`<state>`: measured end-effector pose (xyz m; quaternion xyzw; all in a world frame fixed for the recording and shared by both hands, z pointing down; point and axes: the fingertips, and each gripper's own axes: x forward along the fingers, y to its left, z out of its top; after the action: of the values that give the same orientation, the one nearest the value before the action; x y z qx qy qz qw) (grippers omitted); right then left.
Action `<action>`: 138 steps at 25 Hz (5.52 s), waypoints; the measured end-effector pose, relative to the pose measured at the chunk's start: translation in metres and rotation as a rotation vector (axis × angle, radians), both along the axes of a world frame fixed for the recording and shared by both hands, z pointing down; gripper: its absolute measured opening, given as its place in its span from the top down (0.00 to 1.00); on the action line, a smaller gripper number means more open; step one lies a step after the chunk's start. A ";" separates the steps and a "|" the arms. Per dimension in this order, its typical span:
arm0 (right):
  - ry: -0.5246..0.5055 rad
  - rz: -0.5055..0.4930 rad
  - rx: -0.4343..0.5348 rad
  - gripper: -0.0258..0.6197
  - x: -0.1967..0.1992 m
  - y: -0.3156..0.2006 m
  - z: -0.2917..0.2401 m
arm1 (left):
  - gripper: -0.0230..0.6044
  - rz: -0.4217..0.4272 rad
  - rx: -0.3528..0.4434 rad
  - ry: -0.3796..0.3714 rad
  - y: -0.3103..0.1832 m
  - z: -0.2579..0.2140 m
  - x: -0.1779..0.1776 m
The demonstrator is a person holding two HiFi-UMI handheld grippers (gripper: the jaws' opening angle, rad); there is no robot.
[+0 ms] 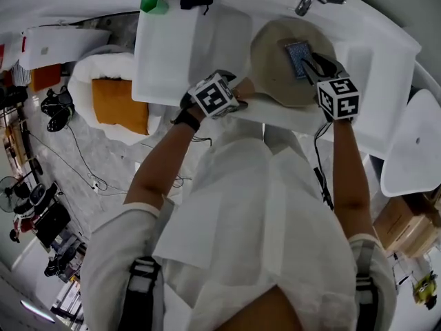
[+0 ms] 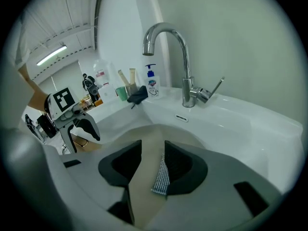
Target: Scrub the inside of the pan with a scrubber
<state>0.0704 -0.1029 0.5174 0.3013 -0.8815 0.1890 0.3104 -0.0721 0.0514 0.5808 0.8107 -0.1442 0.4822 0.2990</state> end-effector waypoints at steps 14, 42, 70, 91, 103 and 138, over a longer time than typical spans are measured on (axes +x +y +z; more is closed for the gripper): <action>0.127 0.019 -0.081 0.74 0.008 -0.002 0.048 | 0.57 -0.079 -0.273 0.121 0.000 0.021 0.015; 0.397 0.046 -0.358 0.73 0.012 -0.014 0.166 | 0.57 -0.072 -0.274 0.124 -0.002 0.021 0.017; 0.143 0.267 -0.370 0.93 -0.046 -0.088 0.157 | 0.57 -0.069 -0.272 0.126 -0.004 0.023 0.017; 0.185 -0.551 -0.899 0.93 -0.076 0.105 0.121 | 0.57 -0.072 -0.268 0.122 -0.002 0.022 0.016; 0.696 -0.655 -0.913 0.93 0.048 0.097 0.135 | 0.57 -0.084 -0.262 0.114 -0.003 0.022 0.015; 0.547 -0.260 -0.291 0.93 -0.040 -0.022 0.162 | 0.58 -0.088 -0.261 0.115 -0.004 0.022 0.016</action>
<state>0.0308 -0.1245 0.6795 0.1783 -0.7603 0.1837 0.5970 -0.0561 0.0476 0.6029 0.7842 -0.0982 0.4362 0.4302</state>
